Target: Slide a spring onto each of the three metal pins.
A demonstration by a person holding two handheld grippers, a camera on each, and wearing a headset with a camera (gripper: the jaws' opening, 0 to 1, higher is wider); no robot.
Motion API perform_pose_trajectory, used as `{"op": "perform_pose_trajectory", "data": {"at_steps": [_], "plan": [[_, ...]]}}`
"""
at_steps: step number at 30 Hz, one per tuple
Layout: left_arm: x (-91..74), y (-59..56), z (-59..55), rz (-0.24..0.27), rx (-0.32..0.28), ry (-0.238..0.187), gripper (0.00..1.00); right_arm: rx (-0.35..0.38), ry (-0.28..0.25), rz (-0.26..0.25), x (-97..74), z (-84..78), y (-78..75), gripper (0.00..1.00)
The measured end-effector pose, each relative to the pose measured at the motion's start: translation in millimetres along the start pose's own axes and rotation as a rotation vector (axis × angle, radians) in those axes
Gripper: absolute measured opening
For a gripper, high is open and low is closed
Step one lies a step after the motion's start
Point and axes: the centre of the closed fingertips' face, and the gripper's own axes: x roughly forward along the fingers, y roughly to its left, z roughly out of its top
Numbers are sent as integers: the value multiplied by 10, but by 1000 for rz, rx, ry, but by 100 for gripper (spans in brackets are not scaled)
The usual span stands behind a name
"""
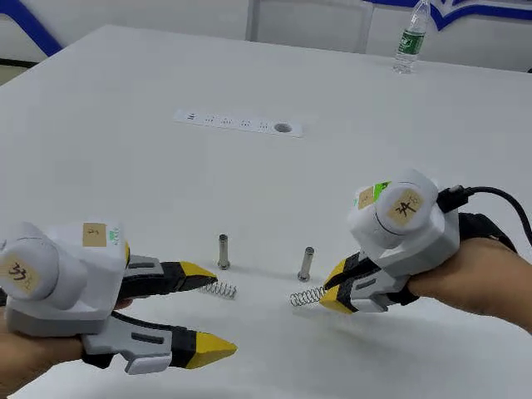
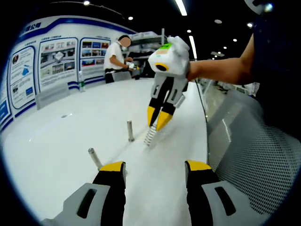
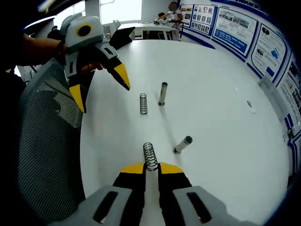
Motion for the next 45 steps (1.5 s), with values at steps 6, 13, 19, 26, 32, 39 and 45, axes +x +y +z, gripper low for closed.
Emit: {"op": "perform_pose_trajectory", "data": {"at_steps": [6, 13, 19, 26, 32, 39, 45], "plan": [[116, -47, 67, -37, 35, 4, 50, -24, -30, 48, -149, 259, 199, 11], [211, -92, 141, -63, 76, -3, 43, -78, -34, 76, -239, 481, 355, 11], [225, -76, 180, -62, 112, -20, 33, -110, -40, 85, -252, 594, 439, 11], [225, -85, 196, -61, 144, -31, 13, -120, -53, 94, -264, 661, 482, 11], [226, -58, 206, -53, 132, -36, 12, -106, -109, 90, -297, 777, 493, 11], [232, -72, 212, -58, 127, -42, 11, -89, -169, 94, -299, 895, 514, 11], [245, -107, 240, -71, 125, -53, 11, -75, -224, 103, -296, 1021, 560, 11]]}}
